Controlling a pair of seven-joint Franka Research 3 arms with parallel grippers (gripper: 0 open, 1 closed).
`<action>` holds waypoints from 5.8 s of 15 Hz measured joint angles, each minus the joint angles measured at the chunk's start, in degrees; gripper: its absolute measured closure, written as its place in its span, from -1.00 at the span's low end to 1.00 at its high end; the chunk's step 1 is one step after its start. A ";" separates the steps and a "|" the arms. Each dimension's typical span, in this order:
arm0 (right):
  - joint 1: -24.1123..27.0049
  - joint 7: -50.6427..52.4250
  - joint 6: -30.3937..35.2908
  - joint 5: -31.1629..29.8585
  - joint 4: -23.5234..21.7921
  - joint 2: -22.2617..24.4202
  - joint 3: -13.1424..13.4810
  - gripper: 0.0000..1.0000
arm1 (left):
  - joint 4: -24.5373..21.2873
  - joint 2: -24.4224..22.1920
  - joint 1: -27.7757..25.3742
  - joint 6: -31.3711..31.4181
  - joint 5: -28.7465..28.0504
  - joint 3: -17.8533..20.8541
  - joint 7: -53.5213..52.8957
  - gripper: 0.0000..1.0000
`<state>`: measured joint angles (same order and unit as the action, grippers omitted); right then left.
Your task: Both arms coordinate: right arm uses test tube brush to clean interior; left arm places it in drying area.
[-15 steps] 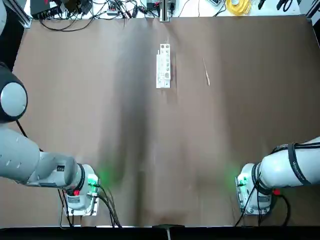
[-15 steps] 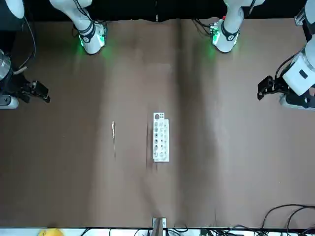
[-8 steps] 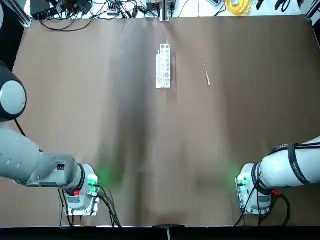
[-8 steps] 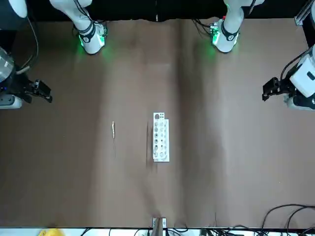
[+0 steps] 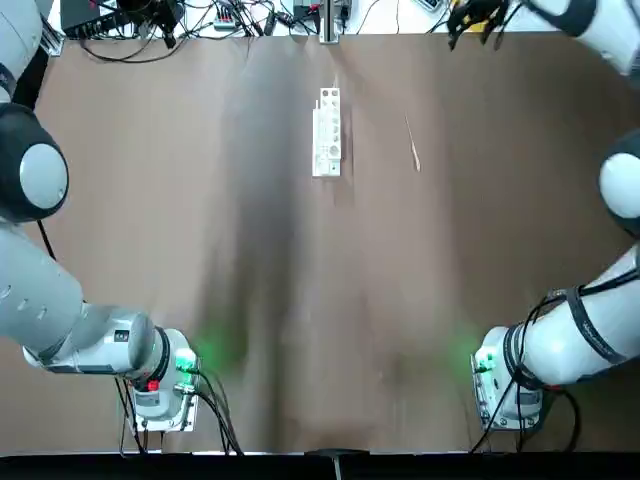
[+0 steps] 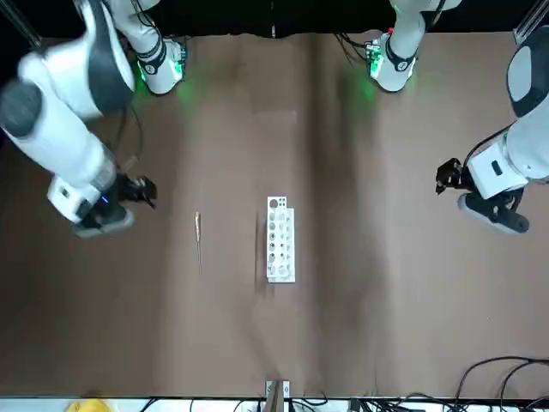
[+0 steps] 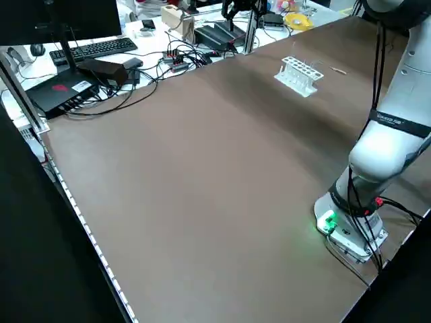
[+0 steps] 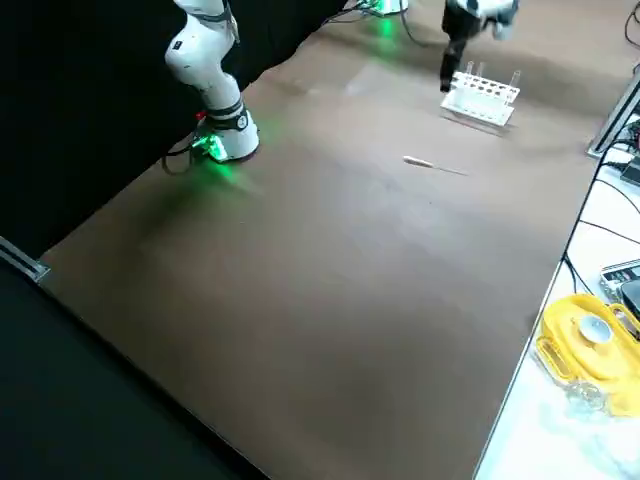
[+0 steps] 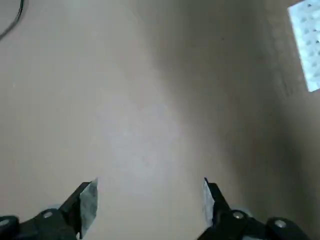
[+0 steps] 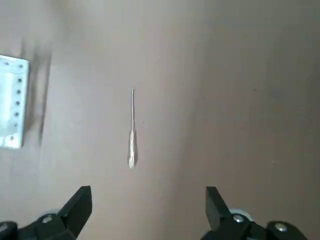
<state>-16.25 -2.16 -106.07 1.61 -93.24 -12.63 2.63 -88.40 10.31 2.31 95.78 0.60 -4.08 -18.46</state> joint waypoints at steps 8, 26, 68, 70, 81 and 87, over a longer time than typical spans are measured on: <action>-3.27 0.03 -22.32 0.00 -0.28 -19.45 0.06 -1.00 | 0.49 2.97 1.22 8.23 6.06 -3.79 -11.81 -0.98; -4.74 0.13 -25.54 5.30 0.58 -31.03 -0.79 -0.66 | 0.58 22.12 -0.89 13.49 66.36 -3.80 -84.01 -0.98; 17.30 69.27 -14.64 20.61 11.65 -29.20 -25.13 0.96 | 9.04 44.63 8.46 11.85 98.66 -4.12 -120.29 -0.98; 17.50 71.95 -14.62 23.71 11.65 -29.26 -25.39 0.96 | 9.22 44.63 8.32 11.85 98.66 -3.93 -120.29 -0.98; 17.76 108.51 -14.13 44.33 12.57 -29.46 -29.07 0.96 | 9.87 44.63 7.64 11.82 98.66 -1.71 -120.29 -0.98; 17.75 118.75 -10.02 60.32 12.57 -29.79 -29.86 0.96 | 9.89 44.63 7.58 11.82 98.66 -1.44 -120.29 -0.98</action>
<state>1.49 116.59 -116.09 61.93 -80.67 -42.43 -27.23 -78.51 54.94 9.89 107.60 99.27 -5.52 -138.75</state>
